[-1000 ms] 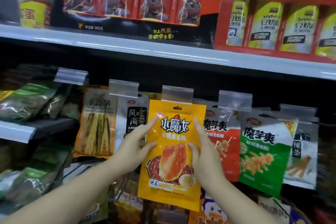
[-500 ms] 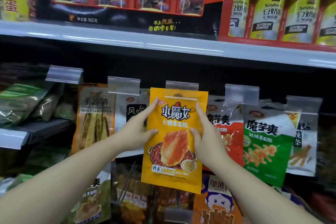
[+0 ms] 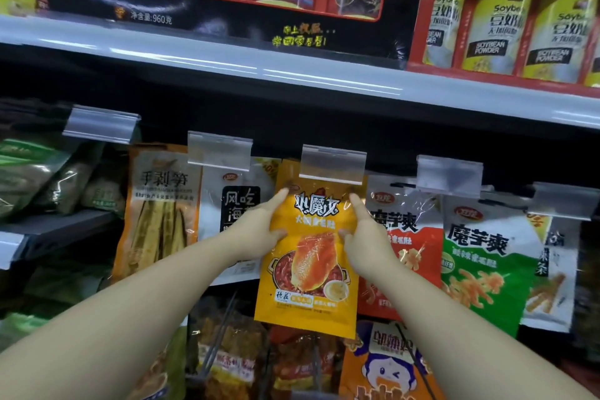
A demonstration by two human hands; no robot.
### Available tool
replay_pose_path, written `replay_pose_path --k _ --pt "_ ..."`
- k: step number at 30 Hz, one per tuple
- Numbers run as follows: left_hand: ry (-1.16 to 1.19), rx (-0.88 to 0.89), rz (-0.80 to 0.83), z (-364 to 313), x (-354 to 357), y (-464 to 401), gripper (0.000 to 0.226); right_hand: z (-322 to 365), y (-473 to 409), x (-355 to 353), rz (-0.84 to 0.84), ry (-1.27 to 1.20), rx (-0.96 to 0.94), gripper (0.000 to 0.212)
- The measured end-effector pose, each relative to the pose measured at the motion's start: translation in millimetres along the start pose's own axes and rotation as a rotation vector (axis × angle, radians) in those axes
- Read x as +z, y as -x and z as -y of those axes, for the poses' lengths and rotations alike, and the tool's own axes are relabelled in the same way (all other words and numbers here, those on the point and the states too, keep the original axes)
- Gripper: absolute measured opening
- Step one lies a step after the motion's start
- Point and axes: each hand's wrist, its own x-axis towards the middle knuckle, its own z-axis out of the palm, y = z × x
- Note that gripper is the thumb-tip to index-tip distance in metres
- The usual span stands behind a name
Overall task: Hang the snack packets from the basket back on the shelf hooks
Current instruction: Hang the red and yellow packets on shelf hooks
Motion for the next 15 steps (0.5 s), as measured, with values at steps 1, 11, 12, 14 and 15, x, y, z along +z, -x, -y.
replay_pose_path --k 1,11,12,14,15 --pt "-0.038 -0.018 -0.001 1.4 1.4 -3.9 0.079 -0.6 -5.1 1.7 0.008 0.003 0.008 0.070" --pt "-0.239 -0.242 -0.121 16.3 26.8 -62.2 0.030 -15.2 -62.4 24.3 0.013 0.253 0.147 0.014" --pt "-0.230 -0.251 -0.130 20.5 29.1 -67.3 0.028 -17.9 -68.0 27.3 0.014 0.279 0.163 0.016" --pt "-0.209 -0.268 -0.143 27.4 35.1 -75.2 0.026 -22.6 -73.7 32.7 0.004 0.330 0.171 0.017" --pt "-0.198 -0.273 -0.141 28.7 37.8 -76.3 0.025 -25.5 -74.8 35.0 -0.002 0.352 0.169 0.018"
